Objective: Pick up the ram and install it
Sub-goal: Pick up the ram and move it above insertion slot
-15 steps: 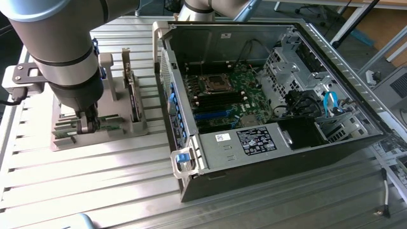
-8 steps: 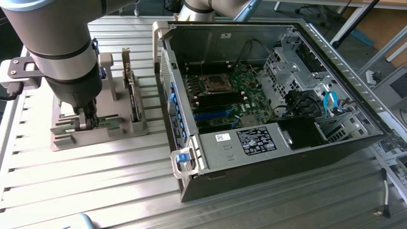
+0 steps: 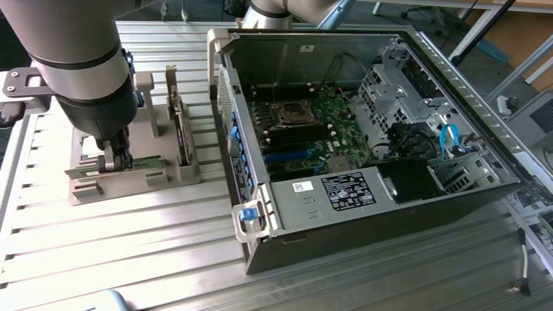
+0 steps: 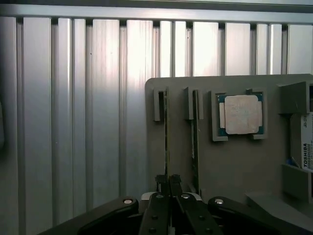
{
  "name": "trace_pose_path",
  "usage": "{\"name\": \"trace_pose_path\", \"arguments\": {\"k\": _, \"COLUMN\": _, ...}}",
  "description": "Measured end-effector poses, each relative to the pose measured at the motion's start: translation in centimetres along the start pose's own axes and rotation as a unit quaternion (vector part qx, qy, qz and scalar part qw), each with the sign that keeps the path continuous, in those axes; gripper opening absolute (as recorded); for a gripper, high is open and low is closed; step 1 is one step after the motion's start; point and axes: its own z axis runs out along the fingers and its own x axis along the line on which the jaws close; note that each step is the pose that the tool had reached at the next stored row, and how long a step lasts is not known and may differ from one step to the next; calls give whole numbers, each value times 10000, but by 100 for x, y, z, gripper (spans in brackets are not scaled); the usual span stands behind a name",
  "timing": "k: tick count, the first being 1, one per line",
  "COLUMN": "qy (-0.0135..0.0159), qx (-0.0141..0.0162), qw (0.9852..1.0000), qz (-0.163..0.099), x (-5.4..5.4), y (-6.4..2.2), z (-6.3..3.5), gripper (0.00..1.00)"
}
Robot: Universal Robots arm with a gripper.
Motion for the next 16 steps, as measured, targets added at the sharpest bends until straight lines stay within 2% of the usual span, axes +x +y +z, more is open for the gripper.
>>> {"name": "trace_pose_path", "arguments": {"k": 16, "qy": 0, "qx": 0, "qw": 10000, "qz": 0, "x": -12, "y": 3, "z": -286, "gripper": 12}}
